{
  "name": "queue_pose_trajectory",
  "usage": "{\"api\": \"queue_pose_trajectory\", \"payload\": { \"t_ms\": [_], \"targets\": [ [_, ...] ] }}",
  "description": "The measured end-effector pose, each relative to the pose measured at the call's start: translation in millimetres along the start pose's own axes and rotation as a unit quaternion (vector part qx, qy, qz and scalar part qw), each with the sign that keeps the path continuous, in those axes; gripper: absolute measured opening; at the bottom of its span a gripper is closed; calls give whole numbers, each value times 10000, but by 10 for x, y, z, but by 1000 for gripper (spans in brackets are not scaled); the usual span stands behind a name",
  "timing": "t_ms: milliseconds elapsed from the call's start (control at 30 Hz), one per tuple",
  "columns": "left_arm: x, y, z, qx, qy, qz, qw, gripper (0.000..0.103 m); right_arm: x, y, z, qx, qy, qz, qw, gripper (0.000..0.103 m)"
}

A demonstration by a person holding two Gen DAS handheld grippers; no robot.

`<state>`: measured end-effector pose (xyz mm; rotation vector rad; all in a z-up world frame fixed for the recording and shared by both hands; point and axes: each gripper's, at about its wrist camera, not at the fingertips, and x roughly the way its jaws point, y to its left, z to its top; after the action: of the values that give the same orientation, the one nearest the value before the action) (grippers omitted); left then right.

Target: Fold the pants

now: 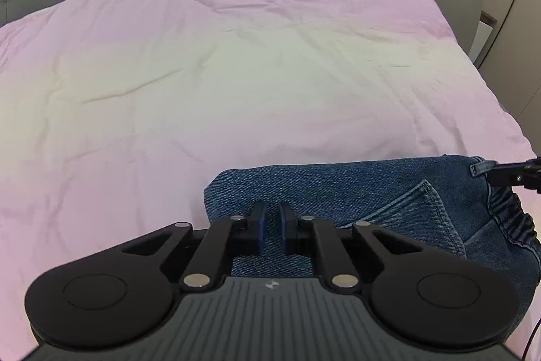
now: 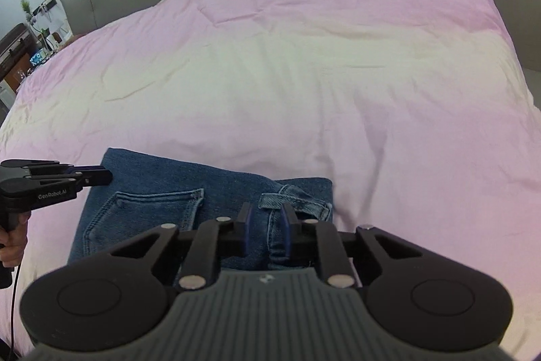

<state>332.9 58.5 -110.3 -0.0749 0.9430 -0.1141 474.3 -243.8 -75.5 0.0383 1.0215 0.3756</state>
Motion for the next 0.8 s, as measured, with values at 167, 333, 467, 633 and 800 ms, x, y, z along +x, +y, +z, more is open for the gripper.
{"api": "queue_pose_trajectory", "payload": {
  "t_ms": [167,333,467,633,800],
  "targets": [
    [319,114,22,-390,480,0,9981,8,364,-171,-89,111,125,-109,9998,3],
    [291,67,48,-368,478,148,9981,7,317,-93,-79,31,70,-209,9998,3],
    [-113,-73,-76,91,98,285,9995,11,-111,77,-195,-301,-413,-134,9986,13],
    [-686,-195,-478,537,-178,68,9984,20,-667,282,-637,-606,-693,91,9957,13],
    [-1175,-320,-985,948,-204,-16,9953,38,-731,357,-1078,-791,-678,62,9945,13]
  ]
}}
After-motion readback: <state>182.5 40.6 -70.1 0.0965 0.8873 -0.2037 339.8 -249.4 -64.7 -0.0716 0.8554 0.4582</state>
